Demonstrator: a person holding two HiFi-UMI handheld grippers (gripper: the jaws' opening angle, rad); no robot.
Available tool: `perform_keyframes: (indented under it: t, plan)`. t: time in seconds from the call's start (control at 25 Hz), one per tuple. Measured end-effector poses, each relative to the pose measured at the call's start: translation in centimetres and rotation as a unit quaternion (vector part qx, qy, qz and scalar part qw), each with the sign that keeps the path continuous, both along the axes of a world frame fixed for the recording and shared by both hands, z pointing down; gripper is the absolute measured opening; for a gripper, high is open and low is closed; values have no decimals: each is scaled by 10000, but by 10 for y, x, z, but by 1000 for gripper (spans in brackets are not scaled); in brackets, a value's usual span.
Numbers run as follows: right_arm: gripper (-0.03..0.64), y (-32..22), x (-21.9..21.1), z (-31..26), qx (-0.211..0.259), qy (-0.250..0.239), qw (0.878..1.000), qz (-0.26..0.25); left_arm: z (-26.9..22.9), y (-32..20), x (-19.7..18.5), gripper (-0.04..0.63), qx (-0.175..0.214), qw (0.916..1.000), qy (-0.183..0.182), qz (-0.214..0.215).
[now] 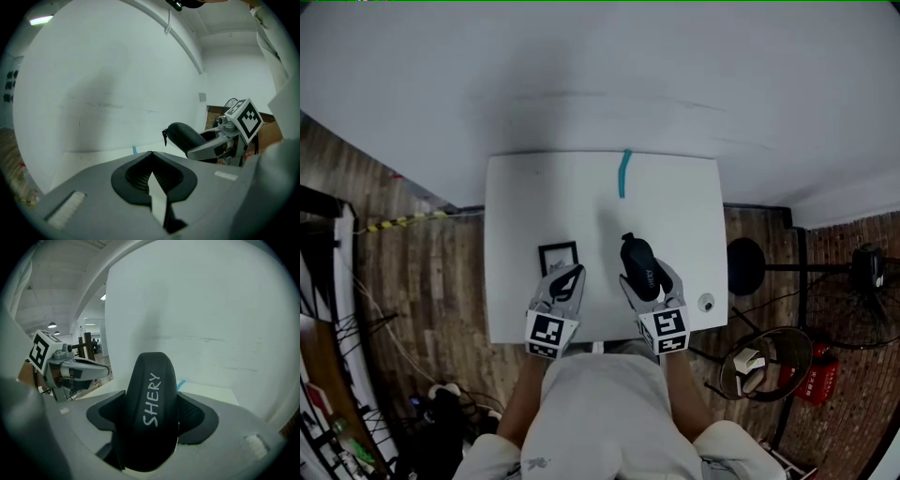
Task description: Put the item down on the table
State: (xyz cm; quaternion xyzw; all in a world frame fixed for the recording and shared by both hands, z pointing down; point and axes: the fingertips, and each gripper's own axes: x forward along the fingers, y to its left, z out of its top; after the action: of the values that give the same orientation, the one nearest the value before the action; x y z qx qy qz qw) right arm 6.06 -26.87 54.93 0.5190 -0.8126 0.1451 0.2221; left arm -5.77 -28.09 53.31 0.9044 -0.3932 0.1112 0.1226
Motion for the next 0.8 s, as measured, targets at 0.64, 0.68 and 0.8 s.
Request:
perform_keyframes:
  t: [0.64, 0.68, 0.8]
  plan:
    - [333, -18, 7, 75, -743, 130, 9960, -487, 69, -12, 25, 18, -764, 9965, -336, -89]
    - [333, -19, 7, 79, -771, 150, 9956, -516, 73, -12, 27, 18, -802, 9961, -357, -76]
    - [333, -22, 8, 92, -872, 212, 9942, -596, 85, -13, 32, 18, -907, 9950, -419, -30]
